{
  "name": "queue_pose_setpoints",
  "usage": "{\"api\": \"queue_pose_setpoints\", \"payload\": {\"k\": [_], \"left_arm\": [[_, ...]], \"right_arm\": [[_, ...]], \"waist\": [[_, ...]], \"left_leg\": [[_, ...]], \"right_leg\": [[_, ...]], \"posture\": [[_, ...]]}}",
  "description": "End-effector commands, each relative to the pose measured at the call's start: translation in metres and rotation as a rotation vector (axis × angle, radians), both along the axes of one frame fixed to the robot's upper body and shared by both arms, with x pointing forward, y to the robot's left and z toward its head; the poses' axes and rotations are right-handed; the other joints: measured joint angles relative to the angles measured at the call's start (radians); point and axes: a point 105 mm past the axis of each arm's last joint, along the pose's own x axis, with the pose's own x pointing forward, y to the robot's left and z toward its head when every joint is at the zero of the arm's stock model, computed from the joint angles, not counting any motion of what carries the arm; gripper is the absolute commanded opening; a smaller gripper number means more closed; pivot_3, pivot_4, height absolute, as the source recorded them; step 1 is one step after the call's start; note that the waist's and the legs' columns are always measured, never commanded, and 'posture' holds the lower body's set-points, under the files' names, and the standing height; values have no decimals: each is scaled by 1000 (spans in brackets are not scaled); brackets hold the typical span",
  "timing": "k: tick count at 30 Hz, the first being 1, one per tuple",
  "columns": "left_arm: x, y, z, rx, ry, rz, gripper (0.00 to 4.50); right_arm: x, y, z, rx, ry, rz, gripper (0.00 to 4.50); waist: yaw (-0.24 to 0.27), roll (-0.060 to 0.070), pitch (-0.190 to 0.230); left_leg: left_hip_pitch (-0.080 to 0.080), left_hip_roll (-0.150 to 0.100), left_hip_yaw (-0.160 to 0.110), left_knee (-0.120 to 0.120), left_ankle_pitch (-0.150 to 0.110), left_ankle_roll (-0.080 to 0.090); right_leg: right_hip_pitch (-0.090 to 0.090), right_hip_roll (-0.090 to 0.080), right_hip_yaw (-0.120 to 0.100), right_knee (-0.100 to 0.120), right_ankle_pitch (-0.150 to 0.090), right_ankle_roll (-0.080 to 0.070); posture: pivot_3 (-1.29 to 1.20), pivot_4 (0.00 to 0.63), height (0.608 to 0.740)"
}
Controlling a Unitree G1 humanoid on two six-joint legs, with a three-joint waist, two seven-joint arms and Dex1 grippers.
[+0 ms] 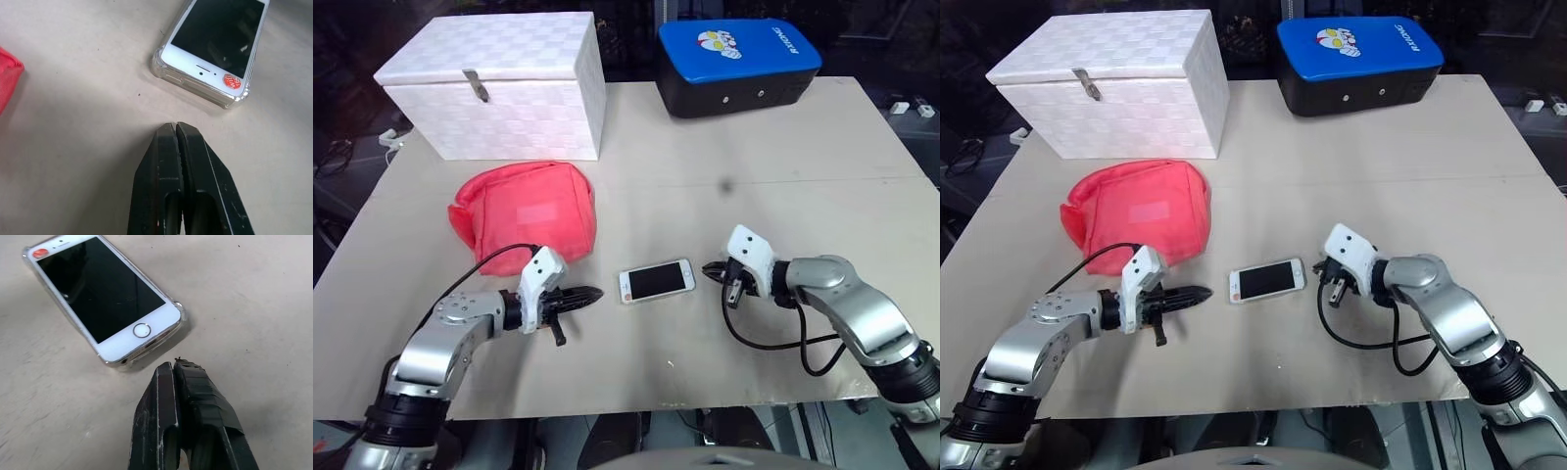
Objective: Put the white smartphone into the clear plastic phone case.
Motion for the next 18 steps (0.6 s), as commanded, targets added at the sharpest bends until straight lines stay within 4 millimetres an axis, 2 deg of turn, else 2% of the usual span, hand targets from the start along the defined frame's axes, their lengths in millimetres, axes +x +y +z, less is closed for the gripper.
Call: {"api": "queue_pose_setpoints", "payload": {"k": [1,6,14,18], "left_arm": [[5,-13,-5,8,-12,-28,62],[11,-28,-9,-6,-15,-37,62],[18,-40,-16,6,-28,-66,62],[20,-44,-16,2,-32,-75,62]], "right_arm": [[-1,8,8,-16,-48,39,0],[-2,12,5,-49,-59,70,0],[-1,26,5,-86,-96,141,0],[-4,31,2,-117,-120,188,0]], "waist": [[3,0,0],[9,0,0],[24,0,0],[24,0,0]], "left_leg": [[0,0,0,0,0,0],[0,-1,0,2,0,0],[0,-1,0,12,0,0],[8,-1,0,14,0,1]], "right_leg": [[0,0,0,0,0,0],[0,0,0,2,0,0],[1,0,-1,12,0,0],[9,0,-1,13,0,0]], "posture": [[0,150,740],[0,150,740],[0,150,740],[0,150,740]]}}
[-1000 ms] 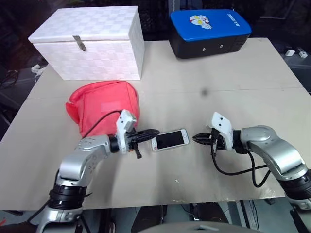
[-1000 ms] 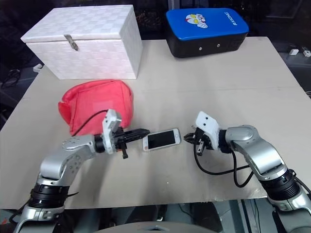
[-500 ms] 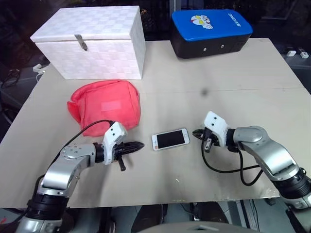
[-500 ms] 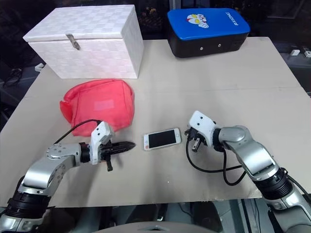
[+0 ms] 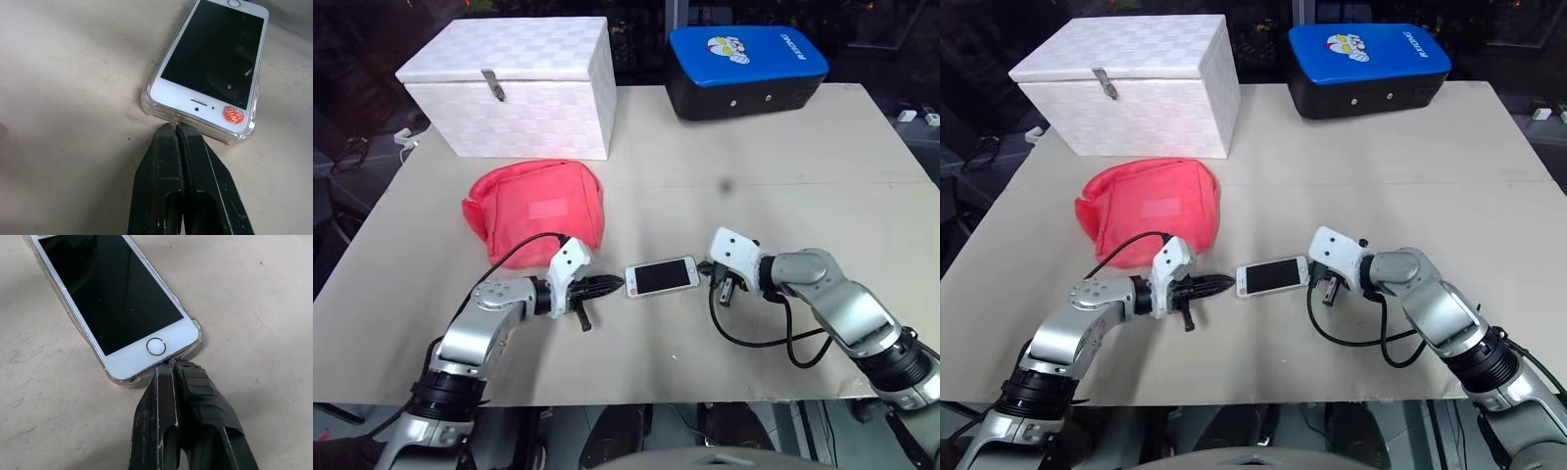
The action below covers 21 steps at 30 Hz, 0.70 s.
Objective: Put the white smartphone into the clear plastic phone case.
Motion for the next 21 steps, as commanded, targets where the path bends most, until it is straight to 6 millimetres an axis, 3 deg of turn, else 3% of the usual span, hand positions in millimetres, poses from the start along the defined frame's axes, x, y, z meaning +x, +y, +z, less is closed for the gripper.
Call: {"api": "queue_pose_setpoints", "payload": {"k": [1,5,9,12,21], "left_arm": [[-2,-13,-9,4,25,-34,62],[-1,-11,-10,2,28,-23,62],[-1,-8,-10,5,28,-18,62],[-2,-8,-9,6,29,-23,62],[1,-10,-4,8,22,-34,62]], "right_arm": [[-10,20,7,9,-47,124,0],[-6,13,8,6,-59,81,0],[6,-12,19,59,-51,-62,0],[5,-18,19,72,-35,-78,0],[4,-9,16,90,-22,-63,0]], "waist": [[0,0,0],[1,0,0],[3,0,0],[4,0,0],[4,0,0]], "left_leg": [[2,0,0,0,0,0],[3,0,0,-1,0,0],[2,0,0,0,0,0],[2,-1,-1,0,0,0],[2,-1,-1,0,0,0]], "right_leg": [[2,0,0,0,0,0],[2,0,0,0,0,0],[2,0,0,0,0,0],[2,-1,0,0,0,0],[2,-1,0,0,0,0]], "posture": [[0,150,740],[0,150,740],[0,150,740],[0,150,740],[0,150,740]]}}
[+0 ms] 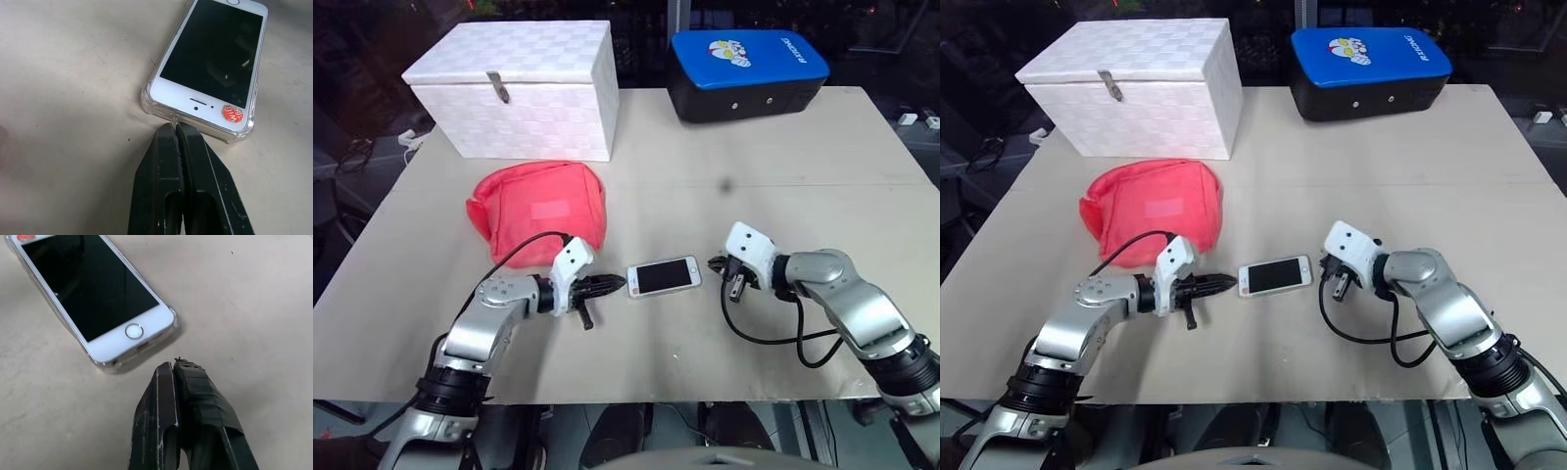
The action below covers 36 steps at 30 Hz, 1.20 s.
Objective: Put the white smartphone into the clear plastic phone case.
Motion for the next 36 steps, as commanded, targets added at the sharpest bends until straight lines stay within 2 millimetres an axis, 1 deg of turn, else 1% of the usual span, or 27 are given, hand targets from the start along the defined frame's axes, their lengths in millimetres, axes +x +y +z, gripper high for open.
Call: {"api": "queue_pose_setpoints", "payload": {"k": [1,6,11,14,20,23,25,27,33,36], "left_arm": [[-2,-10,-5,7,17,-26,62],[-3,-12,-4,7,17,-34,62],[-2,-16,-2,1,15,-38,62],[-2,-16,-2,3,15,-39,62],[-2,-15,-2,5,18,-34,62],[-2,-15,-1,4,19,-32,62],[-2,-15,-1,4,19,-31,62],[-2,-15,-1,5,19,-31,62],[0,-15,0,6,14,-31,62],[-1,-15,0,7,16,-33,62]], "right_arm": [[-1,14,9,23,-41,45,0],[-2,30,6,33,-32,93,0],[-1,35,3,17,-35,118,0],[3,32,5,18,-45,95,0],[7,17,25,52,-73,34,0],[7,11,27,38,-77,12,0],[6,8,24,21,-71,7,0],[6,7,17,-6,-62,9,0],[7,12,1,-38,-35,29,0],[6,16,-1,-23,-23,39,0]], "waist": [[0,0,0],[0,0,0],[2,0,0],[2,0,0],[3,0,0],[3,0,0],[2,0,0],[2,0,0],[2,0,0],[2,0,0]], "left_leg": [[0,0,0,0,0,0],[0,0,-1,0,0,0],[0,-1,-1,0,0,0],[0,-1,-1,0,0,0],[0,-1,-2,0,0,0],[0,-1,-2,0,0,0],[0,-1,-2,0,0,0],[0,-1,-2,0,0,0],[0,-1,-2,0,0,0],[0,-1,-2,0,0,0]], "right_leg": [[0,0,0,0,0,0],[0,0,0,0,0,0],[0,0,-1,0,0,0],[0,0,-1,0,0,0],[0,-1,-1,0,0,0],[0,-1,-2,0,0,0],[0,-1,-1,0,0,0],[0,-1,-2,0,0,0],[0,-1,-2,0,0,0],[0,-1,-2,0,0,0]], "posture": [[0,150,740],[0,150,740],[0,150,740],[0,150,740],[0,150,740],[0,150,740],[0,150,740],[0,150,740],[0,150,740],[0,150,740]]}}
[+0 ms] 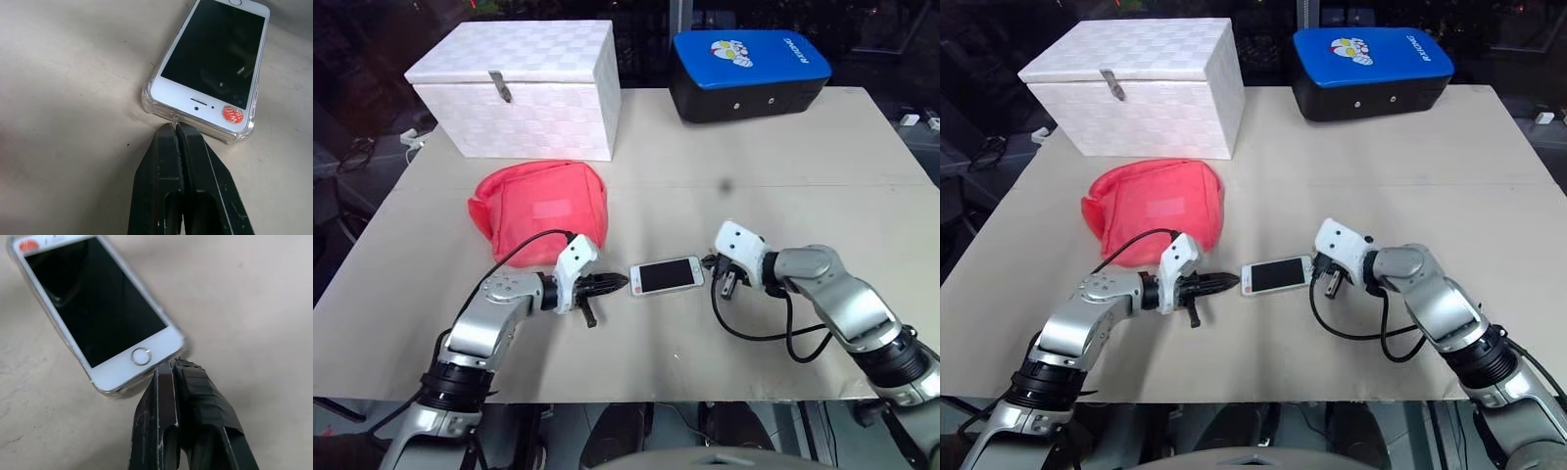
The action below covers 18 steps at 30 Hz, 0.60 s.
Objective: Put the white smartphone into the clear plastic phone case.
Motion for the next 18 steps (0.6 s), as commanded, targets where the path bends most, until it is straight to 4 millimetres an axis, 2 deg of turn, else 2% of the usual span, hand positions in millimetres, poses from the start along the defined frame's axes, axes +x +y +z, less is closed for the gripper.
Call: {"api": "queue_pose_setpoints", "payload": {"k": [1,9,18], "left_arm": [[-4,-10,-2,6,-1,-34,62],[-3,-10,-2,13,4,-32,62],[1,-17,4,16,-3,-46,62]], "right_arm": [[1,7,6,22,-28,27,0],[-3,16,10,-1,-59,100,0],[-15,36,-5,-263,-151,318,0]], "waist": [[-1,0,0],[-2,0,0],[-3,0,0]], "left_leg": [[0,0,0,0,0,0],[0,0,0,0,0,0],[0,0,-1,0,0,0]], "right_leg": [[0,0,0,0,0,0],[0,0,0,0,0,0],[0,0,-1,0,0,0]], "posture": [[0,150,740],[0,150,740],[0,150,740]]}}
